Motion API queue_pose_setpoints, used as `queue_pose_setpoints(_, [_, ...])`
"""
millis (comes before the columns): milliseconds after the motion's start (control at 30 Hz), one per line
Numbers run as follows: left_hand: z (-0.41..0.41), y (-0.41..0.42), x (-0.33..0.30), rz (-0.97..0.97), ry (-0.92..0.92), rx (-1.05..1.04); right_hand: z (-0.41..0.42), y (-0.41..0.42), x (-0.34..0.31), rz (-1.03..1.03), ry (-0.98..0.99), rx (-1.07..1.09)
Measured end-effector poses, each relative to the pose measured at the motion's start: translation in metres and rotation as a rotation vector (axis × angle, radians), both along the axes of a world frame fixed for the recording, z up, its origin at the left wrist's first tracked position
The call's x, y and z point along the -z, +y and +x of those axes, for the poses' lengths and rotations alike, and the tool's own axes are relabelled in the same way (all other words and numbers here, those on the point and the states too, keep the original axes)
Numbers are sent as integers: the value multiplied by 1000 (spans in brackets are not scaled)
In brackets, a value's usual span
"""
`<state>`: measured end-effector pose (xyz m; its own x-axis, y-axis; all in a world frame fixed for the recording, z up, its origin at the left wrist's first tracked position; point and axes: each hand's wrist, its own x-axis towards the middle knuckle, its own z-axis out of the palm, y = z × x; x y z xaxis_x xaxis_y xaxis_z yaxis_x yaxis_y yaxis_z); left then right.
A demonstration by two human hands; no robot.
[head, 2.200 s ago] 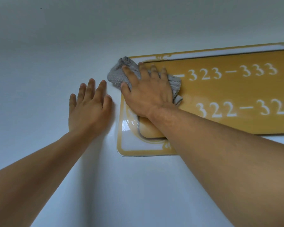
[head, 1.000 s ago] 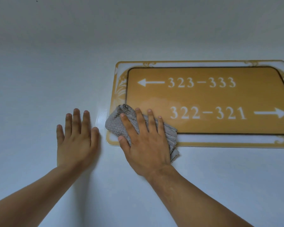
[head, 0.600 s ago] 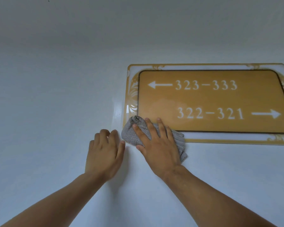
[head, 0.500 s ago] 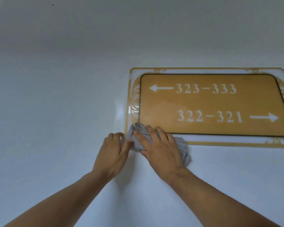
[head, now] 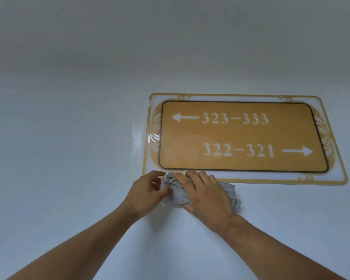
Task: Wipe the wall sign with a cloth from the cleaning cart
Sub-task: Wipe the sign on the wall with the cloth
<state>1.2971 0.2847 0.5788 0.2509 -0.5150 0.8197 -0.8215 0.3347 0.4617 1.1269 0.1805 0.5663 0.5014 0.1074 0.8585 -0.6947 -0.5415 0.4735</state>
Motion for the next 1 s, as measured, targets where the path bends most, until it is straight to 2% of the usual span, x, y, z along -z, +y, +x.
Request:
queue_pose_setpoints(167, [-33,-2,-2,9,128,168,-20,3,1,46,-10,-31])
queue_pose_setpoints(400, [-84,-7,-2,-29,264,240,-64,2,3,300,45,-166])
queue_pose_setpoints(700, [-151,-15,-4,-73,114,196,-124,1,7,878,-99,-626])
queue_pose_setpoints(867, [-167,-15,-2,-57,53,138,-137,9,3,982,-63,-746])
queue_pose_setpoints(1000, [-173,-11,0,-35,70,99,-137,11,1,910,-119,-705])
